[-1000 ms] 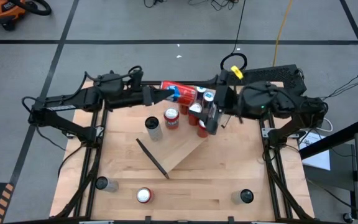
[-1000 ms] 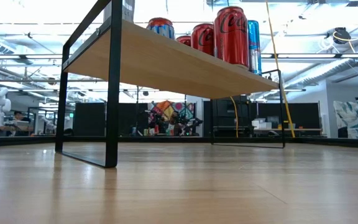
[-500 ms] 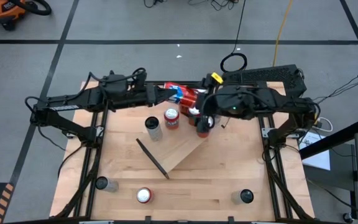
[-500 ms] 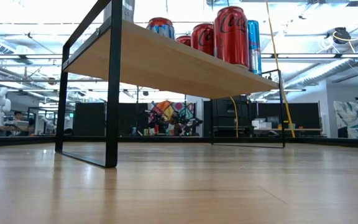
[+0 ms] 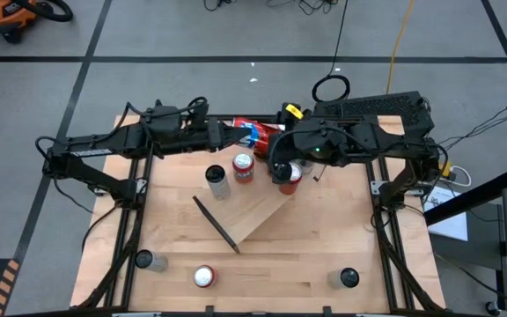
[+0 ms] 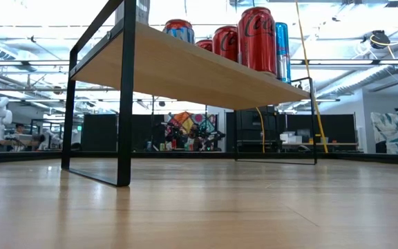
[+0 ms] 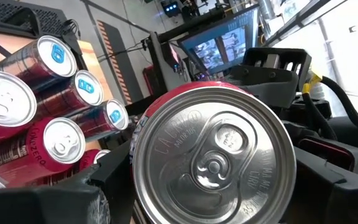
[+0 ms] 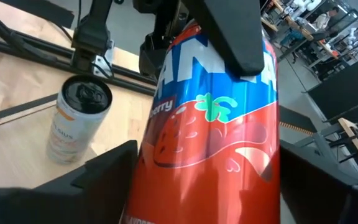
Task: Place canned beverage on shelf
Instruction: Put the top orange soda can on the shelf
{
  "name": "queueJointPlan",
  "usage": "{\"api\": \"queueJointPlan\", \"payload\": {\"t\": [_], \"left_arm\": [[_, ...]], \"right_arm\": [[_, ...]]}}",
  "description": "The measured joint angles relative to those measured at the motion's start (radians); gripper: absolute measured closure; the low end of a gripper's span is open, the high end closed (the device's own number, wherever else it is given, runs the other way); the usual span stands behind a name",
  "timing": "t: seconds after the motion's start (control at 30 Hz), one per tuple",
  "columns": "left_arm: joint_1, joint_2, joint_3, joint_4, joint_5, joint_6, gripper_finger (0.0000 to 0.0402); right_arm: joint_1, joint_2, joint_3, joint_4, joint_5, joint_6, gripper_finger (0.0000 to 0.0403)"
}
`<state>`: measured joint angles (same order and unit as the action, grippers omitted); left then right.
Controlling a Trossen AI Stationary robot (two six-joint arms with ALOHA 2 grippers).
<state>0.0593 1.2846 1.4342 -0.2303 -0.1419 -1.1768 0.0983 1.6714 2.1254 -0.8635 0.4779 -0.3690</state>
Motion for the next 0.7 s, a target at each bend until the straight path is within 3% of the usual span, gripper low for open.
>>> {"api": "queueJointPlan", "payload": {"t": [0.23, 0.7], "left_arm": [[0.001, 0.000, 0.000, 0.000, 0.009, 0.003, 0.0114], [0.000, -0.001, 0.000, 0.044, 0.036, 0.136, 0.0020]], "right_arm": [[0.000, 0.001, 0.000, -0.002, 0.005, -0.001, 0.0126], [0.000, -0.001, 0.000, 0.017, 0.000, 0.154, 0.0130]]}}
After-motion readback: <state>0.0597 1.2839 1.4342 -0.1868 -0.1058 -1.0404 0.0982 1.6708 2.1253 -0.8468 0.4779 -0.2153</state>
